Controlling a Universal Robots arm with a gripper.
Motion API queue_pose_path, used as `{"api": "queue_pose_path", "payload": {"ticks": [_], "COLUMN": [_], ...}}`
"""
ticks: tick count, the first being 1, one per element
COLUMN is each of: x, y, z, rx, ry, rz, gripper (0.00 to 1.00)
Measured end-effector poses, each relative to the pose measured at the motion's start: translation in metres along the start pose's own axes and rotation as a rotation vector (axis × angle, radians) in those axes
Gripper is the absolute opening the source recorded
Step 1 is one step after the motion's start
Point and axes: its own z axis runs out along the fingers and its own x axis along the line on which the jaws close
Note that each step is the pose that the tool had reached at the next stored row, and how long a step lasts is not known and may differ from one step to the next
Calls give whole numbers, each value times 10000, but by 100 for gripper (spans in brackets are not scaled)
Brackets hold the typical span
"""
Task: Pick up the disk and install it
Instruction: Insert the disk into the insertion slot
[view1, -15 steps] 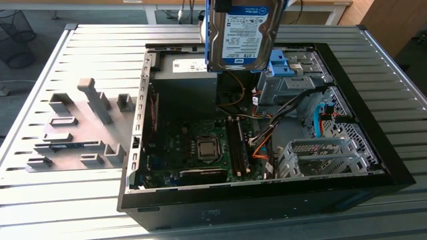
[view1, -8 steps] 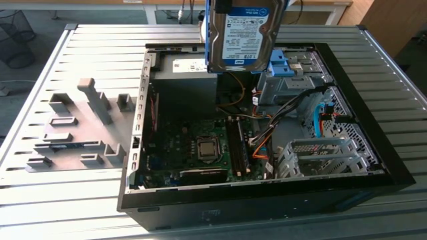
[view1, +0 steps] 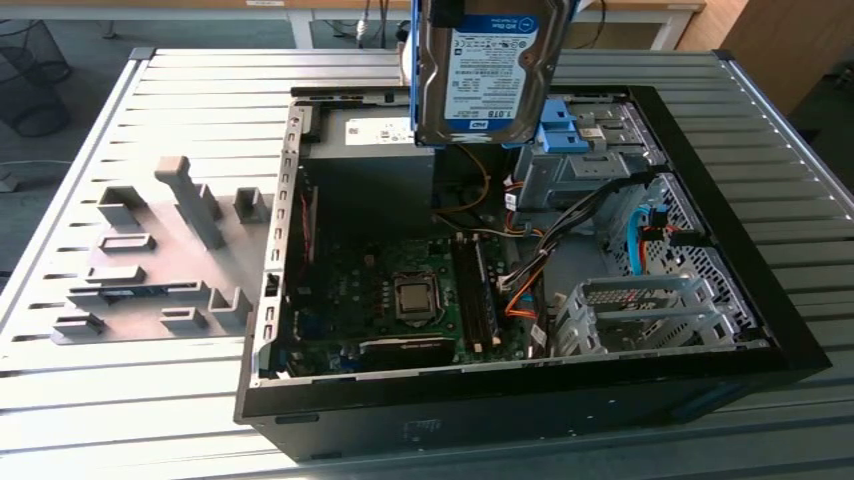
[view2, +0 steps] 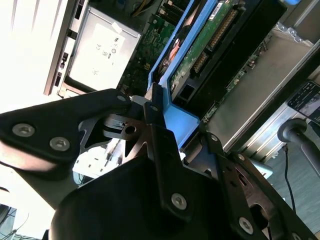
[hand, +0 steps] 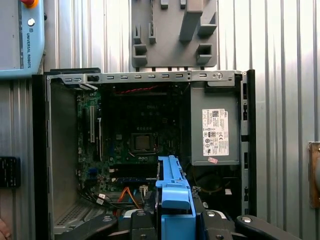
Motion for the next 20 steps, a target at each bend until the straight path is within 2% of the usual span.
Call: {"api": "queue_pose_path", "payload": {"ticks": [3,6,15,20], "x": [10,60,352,365], "y": [-1,-1,-1,-1], "z": [0,1,9,9], "rx": [0,1,0,0], "ry": [0,0,0,0], "rz": [-6,-8,-11,-14], "gripper": [36,36,36,36]}}
